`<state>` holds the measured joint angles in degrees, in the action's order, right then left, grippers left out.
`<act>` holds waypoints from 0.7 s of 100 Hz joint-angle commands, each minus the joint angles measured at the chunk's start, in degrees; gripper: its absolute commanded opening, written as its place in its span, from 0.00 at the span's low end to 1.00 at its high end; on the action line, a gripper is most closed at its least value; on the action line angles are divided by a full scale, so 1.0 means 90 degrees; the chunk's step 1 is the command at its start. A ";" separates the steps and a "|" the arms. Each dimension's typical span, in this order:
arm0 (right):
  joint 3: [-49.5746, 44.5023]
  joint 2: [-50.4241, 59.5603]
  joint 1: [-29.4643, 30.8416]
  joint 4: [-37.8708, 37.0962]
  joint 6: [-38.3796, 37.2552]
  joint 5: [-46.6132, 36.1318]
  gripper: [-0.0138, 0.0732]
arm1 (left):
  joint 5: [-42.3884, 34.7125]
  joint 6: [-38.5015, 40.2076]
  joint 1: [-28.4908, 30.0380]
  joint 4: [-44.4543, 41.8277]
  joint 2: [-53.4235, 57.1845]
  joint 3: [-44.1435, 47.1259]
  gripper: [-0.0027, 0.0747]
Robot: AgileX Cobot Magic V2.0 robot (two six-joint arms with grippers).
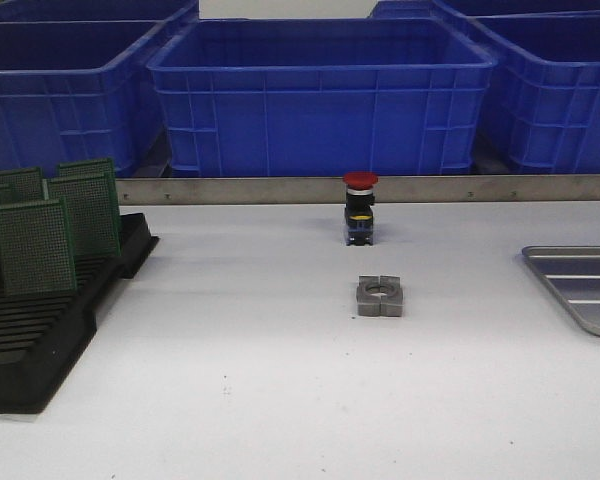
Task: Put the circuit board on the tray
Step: 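Move the left gripper down over the black rack of green boards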
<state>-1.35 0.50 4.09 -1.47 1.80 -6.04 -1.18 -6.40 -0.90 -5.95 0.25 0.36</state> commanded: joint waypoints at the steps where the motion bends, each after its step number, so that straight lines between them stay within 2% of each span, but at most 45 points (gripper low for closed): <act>1: -0.0067 0.0117 0.0028 -0.0045 0.0000 -0.0491 0.08 | -0.0491 0.0076 0.0004 0.0070 0.0202 0.0236 0.01; 44: -0.0067 0.0117 0.0028 -0.0045 0.0000 -0.0491 0.08 | -0.0402 0.0076 0.0004 0.0296 0.0202 -0.0030 0.01; 58: -0.0067 0.0117 0.0028 -0.0045 0.0000 -0.0491 0.08 | 0.0131 0.0076 0.0004 0.0702 0.0074 -0.0733 0.01; 70: -0.0067 0.0117 0.0028 -0.0045 0.0000 -0.0491 0.08 | 0.1117 0.0076 0.0004 0.0716 -0.0317 -0.1647 0.01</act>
<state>-1.35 0.50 4.09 -1.47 1.80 -6.04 8.12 -6.40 -0.90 -0.58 -0.18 -7.83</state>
